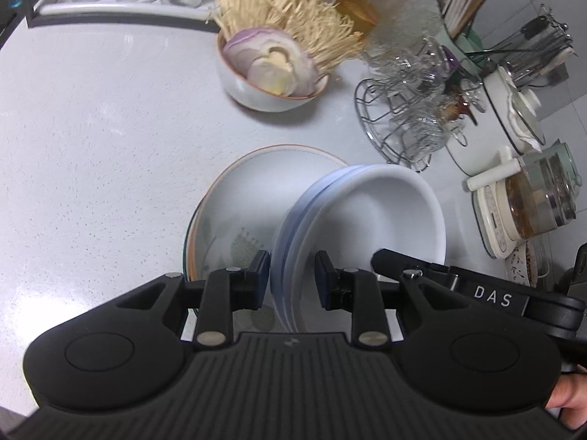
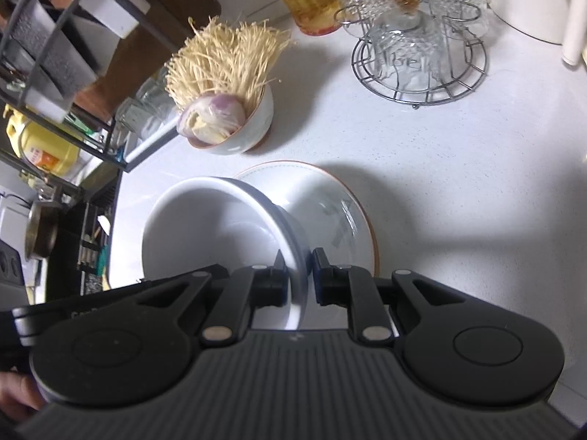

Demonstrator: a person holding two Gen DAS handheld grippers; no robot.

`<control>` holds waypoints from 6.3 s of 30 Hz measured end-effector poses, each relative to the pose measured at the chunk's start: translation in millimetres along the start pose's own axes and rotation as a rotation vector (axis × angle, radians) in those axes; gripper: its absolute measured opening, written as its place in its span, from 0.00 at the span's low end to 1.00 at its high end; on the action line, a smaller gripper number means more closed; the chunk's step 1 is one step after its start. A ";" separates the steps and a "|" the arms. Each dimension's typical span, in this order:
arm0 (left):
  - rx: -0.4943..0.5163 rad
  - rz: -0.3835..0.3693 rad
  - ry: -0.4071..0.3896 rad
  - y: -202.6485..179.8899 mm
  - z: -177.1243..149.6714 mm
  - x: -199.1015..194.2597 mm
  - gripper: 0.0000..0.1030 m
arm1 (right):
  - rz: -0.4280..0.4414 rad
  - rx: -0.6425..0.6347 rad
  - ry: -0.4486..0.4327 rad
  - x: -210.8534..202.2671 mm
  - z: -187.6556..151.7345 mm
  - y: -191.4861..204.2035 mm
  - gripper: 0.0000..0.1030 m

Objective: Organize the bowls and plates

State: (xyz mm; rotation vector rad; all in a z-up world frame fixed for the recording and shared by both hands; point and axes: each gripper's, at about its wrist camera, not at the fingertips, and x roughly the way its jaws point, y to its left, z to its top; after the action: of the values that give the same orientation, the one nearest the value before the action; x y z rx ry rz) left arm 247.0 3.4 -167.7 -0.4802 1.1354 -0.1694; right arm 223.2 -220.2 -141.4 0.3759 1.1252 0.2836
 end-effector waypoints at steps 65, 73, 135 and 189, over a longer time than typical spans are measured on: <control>0.293 0.063 -0.428 -119.0 -140.4 -218.9 0.37 | -0.010 -0.256 -0.522 -227.6 -109.2 10.2 0.46; 0.278 0.088 -0.463 -129.5 -187.7 -238.9 0.37 | -0.003 -0.284 -0.541 -250.7 -143.5 0.5 0.46; 0.238 0.228 -0.468 -124.2 -319.3 -273.8 0.92 | -0.090 -0.306 -0.560 -285.7 -239.9 -23.3 0.70; 0.244 0.259 -0.476 -131.0 -314.0 -268.8 0.96 | -0.087 -0.306 -0.554 -287.0 -234.3 -30.5 1.00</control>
State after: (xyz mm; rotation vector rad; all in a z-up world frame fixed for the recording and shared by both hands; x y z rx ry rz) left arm -134.5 -102.0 9.3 -0.1386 0.6882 0.0343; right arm -106.5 -329.1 -8.4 0.1177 0.5402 0.2489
